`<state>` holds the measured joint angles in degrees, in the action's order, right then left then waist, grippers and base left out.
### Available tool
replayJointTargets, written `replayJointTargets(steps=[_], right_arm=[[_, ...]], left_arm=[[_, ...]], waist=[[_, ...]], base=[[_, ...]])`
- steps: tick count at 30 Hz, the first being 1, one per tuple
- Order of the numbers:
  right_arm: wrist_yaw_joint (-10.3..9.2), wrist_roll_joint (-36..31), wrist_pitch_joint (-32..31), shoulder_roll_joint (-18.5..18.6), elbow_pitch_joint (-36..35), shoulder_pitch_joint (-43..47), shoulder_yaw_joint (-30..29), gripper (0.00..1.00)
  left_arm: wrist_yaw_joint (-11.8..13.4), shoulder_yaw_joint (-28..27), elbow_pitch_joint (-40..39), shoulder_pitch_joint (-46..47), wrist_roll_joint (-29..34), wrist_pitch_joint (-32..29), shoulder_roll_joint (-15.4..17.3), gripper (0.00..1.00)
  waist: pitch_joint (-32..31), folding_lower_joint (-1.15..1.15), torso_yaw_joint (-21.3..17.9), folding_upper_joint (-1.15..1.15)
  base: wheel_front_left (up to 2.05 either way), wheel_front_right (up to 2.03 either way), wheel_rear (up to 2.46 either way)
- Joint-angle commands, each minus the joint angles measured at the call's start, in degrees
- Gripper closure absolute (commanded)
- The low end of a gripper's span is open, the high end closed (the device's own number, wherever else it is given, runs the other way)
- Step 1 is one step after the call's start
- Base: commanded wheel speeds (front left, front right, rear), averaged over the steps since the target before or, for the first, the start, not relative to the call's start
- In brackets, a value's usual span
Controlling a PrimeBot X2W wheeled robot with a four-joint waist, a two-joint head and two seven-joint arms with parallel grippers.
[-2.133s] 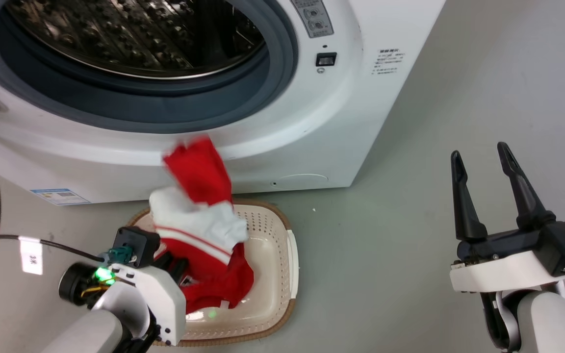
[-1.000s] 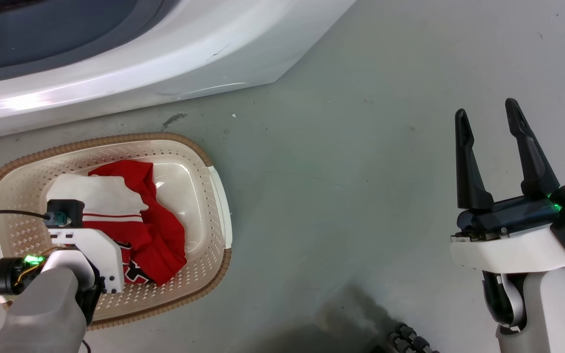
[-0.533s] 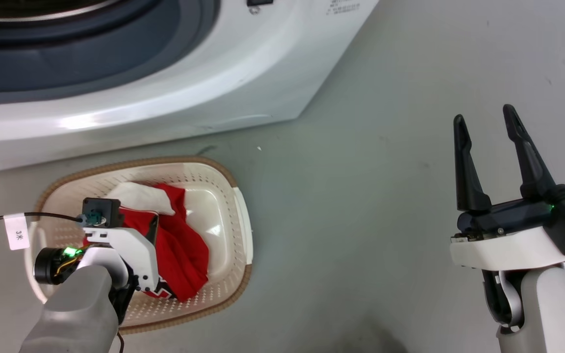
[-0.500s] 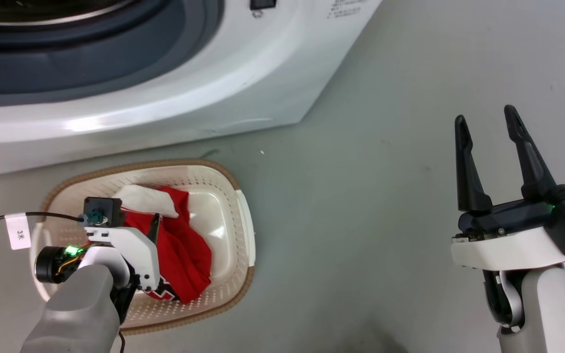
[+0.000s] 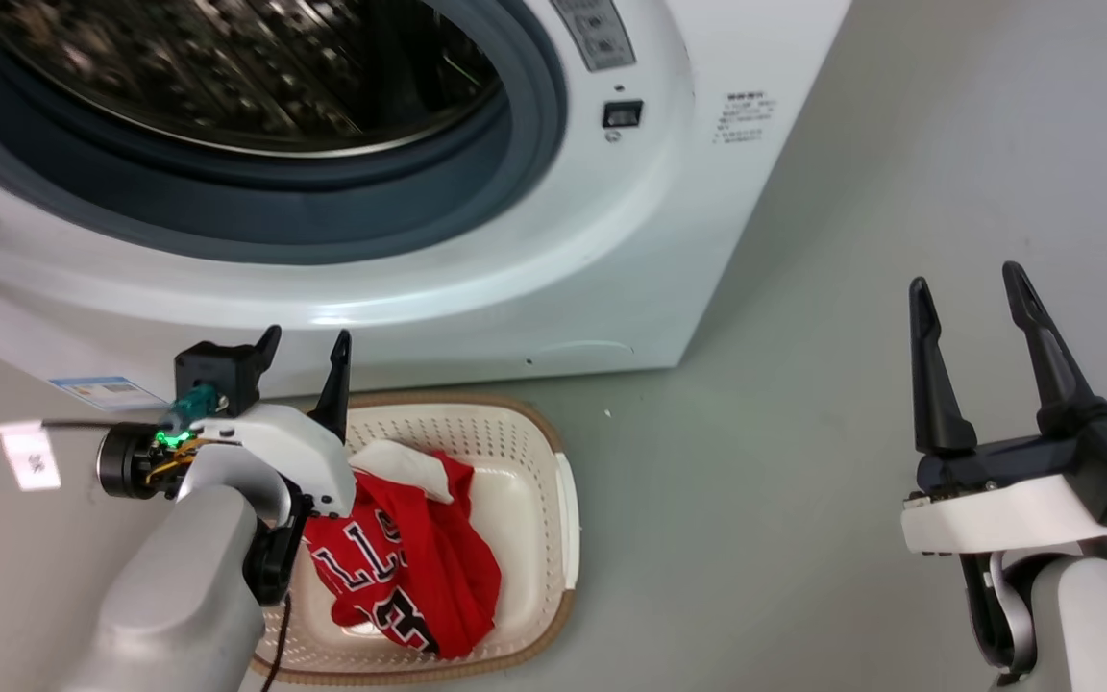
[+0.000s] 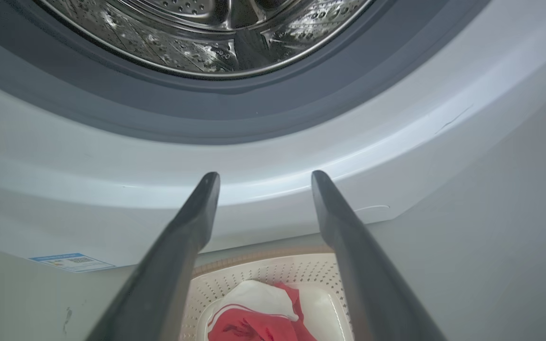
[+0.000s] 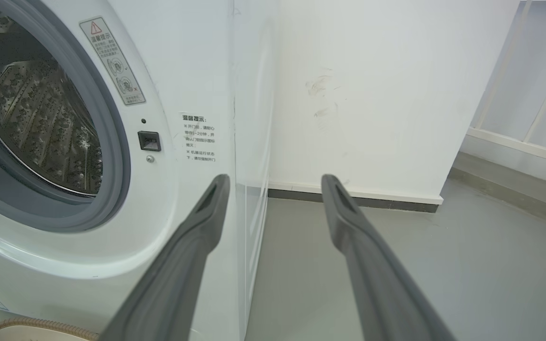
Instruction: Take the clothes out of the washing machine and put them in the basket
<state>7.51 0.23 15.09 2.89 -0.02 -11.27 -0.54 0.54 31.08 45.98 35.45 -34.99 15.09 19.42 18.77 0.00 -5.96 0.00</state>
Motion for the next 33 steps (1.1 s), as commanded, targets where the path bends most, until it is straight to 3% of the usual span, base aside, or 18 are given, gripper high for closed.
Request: replayJointTargets(steps=[1,7,13,21,33], right_arm=[[-0.05,-0.4,0.1,0.0,0.0,1.2,-0.5,0.0],[-0.05,-0.8,0.1,0.0,-0.7,3.6,-1.4,0.0],[-0.05,-1.0,0.1,0.0,-1.1,5.7,-1.6,0.0],[-0.05,-1.0,0.1,0.0,-2.5,8.9,-1.4,0.0],[-0.05,0.6,0.1,0.0,-2.8,11.8,-1.0,0.0]], left_arm=[[1.1,-2.8,-4.7,-3.3,1.8,0.1,-0.1,0.0],[3.7,-12.3,-21.4,-13.4,9.4,0.1,-1.5,0.0],[5.7,-18.1,-31.3,-21.4,15.7,0.1,-3.5,0.0],[5.2,-24.2,-42.8,-31.9,21.4,0.1,-8.8,0.0],[2.7,-29.2,-47.9,-38.8,28.1,0.1,-13.7,0.0]], waist=[[-3.6,0.0,2.4,0.0],[-7.7,0.0,3.8,0.0],[-10.7,0.0,4.2,0.0],[-14.2,0.0,3.9,0.0],[-16.2,0.0,2.4,0.0]], base=[[0.0,0.0,0.0],[0.0,0.0,0.0],[0.0,0.0,0.0],[0.0,0.0,0.0],[0.0,0.0,0.0]])
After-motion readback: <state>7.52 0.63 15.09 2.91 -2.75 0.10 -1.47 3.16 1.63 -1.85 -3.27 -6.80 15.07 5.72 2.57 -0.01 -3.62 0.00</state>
